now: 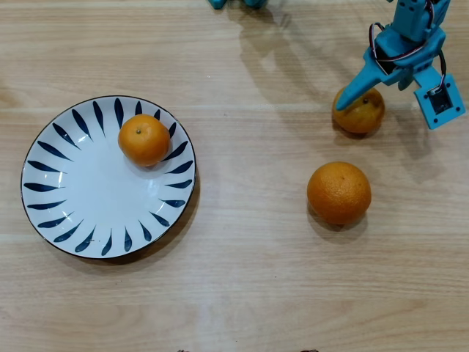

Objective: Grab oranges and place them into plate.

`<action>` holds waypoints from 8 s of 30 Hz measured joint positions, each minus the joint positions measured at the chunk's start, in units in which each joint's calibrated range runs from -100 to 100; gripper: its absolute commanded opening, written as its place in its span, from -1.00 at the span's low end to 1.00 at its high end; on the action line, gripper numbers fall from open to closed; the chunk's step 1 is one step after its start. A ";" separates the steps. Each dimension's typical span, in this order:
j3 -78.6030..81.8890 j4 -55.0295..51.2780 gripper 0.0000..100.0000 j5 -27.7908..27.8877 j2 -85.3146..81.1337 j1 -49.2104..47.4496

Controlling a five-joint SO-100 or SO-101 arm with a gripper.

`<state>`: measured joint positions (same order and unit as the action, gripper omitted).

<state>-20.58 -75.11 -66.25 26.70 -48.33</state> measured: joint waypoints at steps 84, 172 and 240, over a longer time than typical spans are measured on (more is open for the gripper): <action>15.58 17.83 0.05 0.68 -1.69 3.21; 4.60 27.65 -0.22 40.69 4.40 37.91; 1.77 21.71 -0.44 51.54 0.59 59.86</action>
<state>-18.81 -53.40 -14.71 27.30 11.52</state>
